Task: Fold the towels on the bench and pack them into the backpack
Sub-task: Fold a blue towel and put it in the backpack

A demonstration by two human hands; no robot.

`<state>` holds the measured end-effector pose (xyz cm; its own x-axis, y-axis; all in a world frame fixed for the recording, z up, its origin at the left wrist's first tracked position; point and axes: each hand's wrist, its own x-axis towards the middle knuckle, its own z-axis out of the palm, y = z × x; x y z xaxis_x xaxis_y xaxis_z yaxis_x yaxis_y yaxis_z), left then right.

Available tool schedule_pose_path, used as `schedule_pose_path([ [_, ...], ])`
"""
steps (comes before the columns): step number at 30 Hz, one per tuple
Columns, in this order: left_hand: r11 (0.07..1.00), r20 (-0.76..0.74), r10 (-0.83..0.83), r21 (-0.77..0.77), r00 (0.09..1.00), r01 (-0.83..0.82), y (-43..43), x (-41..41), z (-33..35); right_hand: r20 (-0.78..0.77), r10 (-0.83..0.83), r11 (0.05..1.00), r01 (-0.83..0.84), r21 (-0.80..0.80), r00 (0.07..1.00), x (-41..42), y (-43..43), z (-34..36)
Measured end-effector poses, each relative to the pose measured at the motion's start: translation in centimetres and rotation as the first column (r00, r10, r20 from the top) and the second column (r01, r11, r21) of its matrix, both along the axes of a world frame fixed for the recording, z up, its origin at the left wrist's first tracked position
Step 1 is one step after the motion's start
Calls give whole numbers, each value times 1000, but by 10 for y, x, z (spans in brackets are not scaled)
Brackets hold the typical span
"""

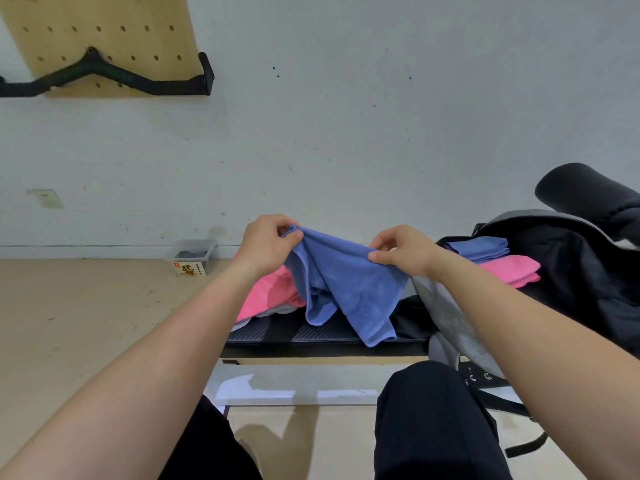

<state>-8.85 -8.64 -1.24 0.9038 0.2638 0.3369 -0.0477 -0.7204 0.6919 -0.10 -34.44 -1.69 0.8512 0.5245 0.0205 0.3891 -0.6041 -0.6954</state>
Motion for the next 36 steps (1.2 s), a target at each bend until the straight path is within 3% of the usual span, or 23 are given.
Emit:
schedule_pose_path([
  [5,998,-21,56,38,998,-55,11,-1,-6,28,-157,986,158,-43,987,2,-6,1],
  [10,986,-20,151,72,988,-149,19,-5,-12,224,-329,912,370,-175,917,5,-15,6],
  [12,982,-60,161,108,985,-154,19,-8,-14,190,-328,914,362,-182,925,3,-16,9],
  [16,992,-168,110,85,980,-96,-1,-16,-18,-77,-183,982,179,-62,980,-11,1,7],
  [20,987,-146,-12,-160,989,-12,-24,-28,-24,-168,-92,989,109,98,982,-29,27,0],
  [24,914,-112,-76,-406,991,25,-37,-29,-33,-61,-190,944,199,261,980,-44,48,-25],
  [28,858,-90,-116,-510,989,54,-45,-23,-38,-91,-212,867,231,442,973,-48,59,-57],
  [33,773,-61,-215,-621,975,132,-42,-11,-45,-129,-86,877,136,461,988,-35,63,-70],
  [36,733,-86,-250,-668,964,131,-36,-1,-44,-227,-66,786,191,588,972,-32,60,-68],
])
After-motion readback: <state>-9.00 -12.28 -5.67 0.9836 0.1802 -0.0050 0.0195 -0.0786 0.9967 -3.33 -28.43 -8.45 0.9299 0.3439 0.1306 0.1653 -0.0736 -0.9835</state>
